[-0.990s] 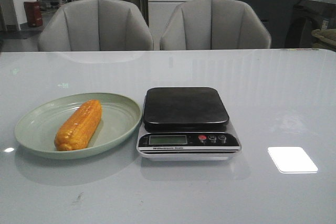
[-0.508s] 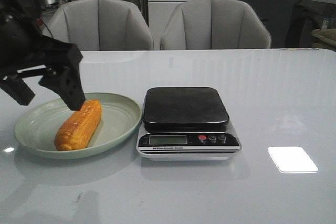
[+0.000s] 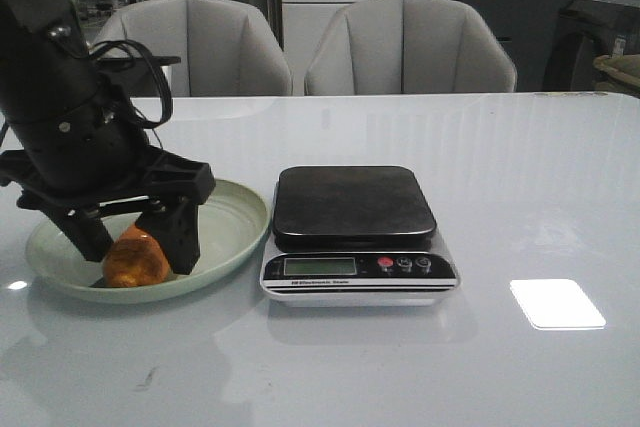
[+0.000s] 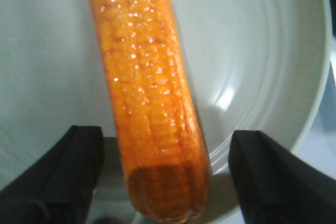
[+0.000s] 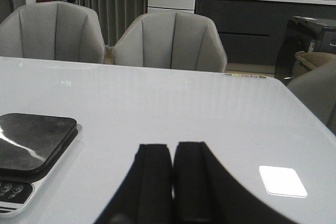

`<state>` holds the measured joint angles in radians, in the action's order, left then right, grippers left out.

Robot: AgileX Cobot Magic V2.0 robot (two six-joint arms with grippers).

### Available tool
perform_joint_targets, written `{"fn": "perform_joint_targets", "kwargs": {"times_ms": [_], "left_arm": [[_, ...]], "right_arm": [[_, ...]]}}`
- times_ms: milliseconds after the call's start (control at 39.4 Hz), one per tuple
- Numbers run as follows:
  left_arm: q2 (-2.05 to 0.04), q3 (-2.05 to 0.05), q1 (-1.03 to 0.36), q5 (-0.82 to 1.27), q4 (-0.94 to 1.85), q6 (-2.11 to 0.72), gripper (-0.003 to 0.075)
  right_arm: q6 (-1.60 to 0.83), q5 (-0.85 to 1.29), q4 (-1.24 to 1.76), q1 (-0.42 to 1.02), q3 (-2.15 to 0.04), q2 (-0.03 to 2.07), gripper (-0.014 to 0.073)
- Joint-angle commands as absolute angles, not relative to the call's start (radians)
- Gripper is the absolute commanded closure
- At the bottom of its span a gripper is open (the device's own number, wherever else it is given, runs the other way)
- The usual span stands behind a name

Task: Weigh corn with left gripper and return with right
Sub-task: 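Lower the left gripper over the corn cob on the green plate and close, then lift the corn with the left gripper and carry it onto the scale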

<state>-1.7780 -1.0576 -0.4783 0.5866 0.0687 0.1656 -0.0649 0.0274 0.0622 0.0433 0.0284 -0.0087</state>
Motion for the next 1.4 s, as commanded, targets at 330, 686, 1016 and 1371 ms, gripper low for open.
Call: {"fn": "perform_joint_targets", "kwargs": {"times_ms": [330,686,1016,1371], "left_arm": [[-1.762,-1.222,-0.483,0.618,0.158,0.182,0.0606],[-1.806,-1.390,-0.563,0.617,0.238,0.182,0.0605],[-1.904,-1.475,-0.628,0.569,0.322,0.182,0.0603],[-1.942,-1.479,-0.659,0.512,0.374,0.180,0.0290]], "right_arm": [[-0.070,-0.061,0.055,0.039,0.036,-0.029,0.0435],[-0.070,-0.061,0.055,0.039,0.036,-0.029,0.0435],[-0.070,-0.061,0.055,0.039,0.036,-0.029,0.0435],[-0.070,-0.061,0.055,0.039,0.036,-0.029,0.0435]]}}
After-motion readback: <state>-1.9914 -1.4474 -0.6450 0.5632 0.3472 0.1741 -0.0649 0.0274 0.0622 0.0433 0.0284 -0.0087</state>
